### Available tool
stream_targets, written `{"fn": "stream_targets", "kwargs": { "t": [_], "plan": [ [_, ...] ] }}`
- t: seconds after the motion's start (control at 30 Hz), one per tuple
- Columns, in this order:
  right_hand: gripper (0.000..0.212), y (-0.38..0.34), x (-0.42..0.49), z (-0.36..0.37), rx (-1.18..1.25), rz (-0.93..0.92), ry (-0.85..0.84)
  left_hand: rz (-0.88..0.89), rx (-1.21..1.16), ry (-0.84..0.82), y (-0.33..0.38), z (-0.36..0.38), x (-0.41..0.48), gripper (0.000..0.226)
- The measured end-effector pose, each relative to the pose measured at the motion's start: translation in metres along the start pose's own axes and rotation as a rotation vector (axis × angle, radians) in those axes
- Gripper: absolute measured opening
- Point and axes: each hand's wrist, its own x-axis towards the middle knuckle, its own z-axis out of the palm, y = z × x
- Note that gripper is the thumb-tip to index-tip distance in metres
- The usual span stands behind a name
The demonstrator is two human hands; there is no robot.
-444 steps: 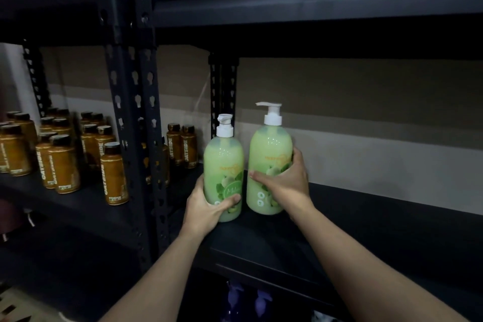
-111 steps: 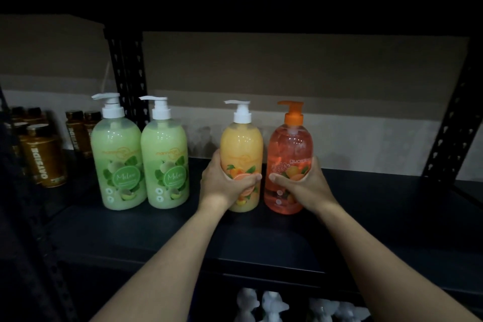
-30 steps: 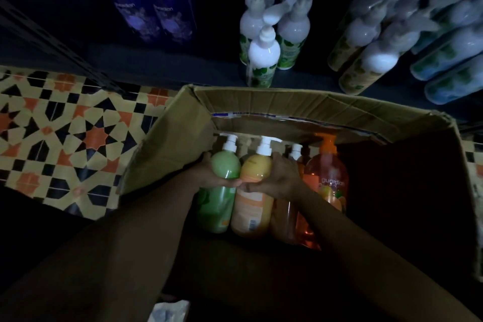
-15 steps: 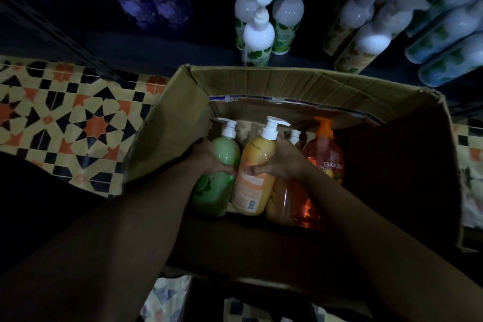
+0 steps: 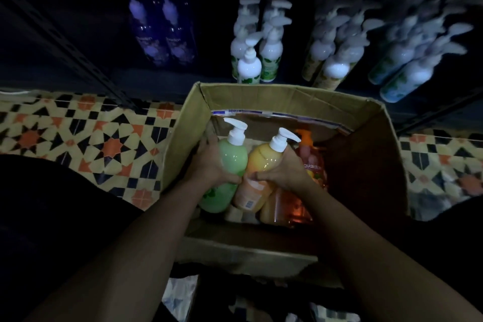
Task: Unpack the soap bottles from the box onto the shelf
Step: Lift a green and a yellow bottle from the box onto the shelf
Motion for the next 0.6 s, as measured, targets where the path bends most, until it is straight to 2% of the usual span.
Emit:
{"fn": "stream_targets", "kwargs": {
  "t": [0.2, 0.43, 0.6],
  "plan": [
    [0.084, -0.031, -0.026, -0.02, 0.103, -0.052, 0.105, 0.029, -0.054, 0.071, 0.004, -0.036, -0.028, 0.11],
    [0.091, -0.085, -0.064, -0.041, 0.123, -0.122, 0.206, 0.122, -0.243, 0.18, 0.019, -0.09, -0.059, 0.092],
    [0.09, -0.141, -0.093, -0.062, 0.084, -0.274, 0.252, 0.21, -0.325, 0.306, 0.03, -0.139, -0.092, 0.088]
  ]
}}
